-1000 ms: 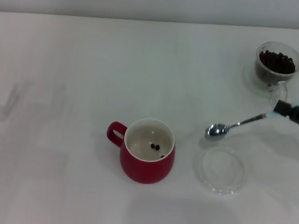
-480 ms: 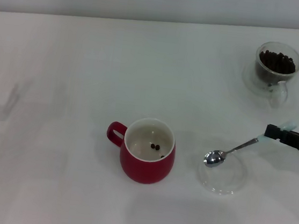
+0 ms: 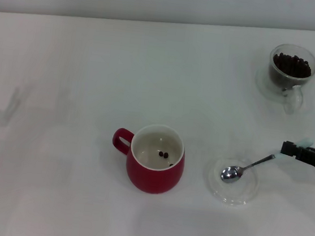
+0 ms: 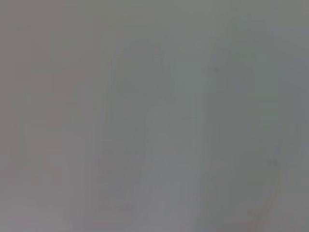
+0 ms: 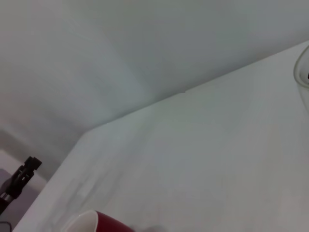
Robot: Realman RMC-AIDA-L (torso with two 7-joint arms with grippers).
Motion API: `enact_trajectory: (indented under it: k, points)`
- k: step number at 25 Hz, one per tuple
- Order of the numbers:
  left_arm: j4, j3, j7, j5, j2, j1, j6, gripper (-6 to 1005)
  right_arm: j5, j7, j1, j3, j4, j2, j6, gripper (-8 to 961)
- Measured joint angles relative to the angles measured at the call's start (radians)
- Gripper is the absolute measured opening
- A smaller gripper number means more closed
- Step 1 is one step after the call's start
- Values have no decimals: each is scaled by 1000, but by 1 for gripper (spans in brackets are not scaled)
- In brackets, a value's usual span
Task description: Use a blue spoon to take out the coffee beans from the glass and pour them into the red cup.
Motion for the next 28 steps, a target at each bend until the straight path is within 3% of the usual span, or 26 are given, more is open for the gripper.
enact_trajectory:
  k: [22,28]
  points:
    - [-2,-6,0,-3,0,-10,26,774,1,18,9,13,0,-10,-2,256]
    - [-2,-6,0,-3,0,-9,27,775,14,9,-7,111,0,-12,-46,256]
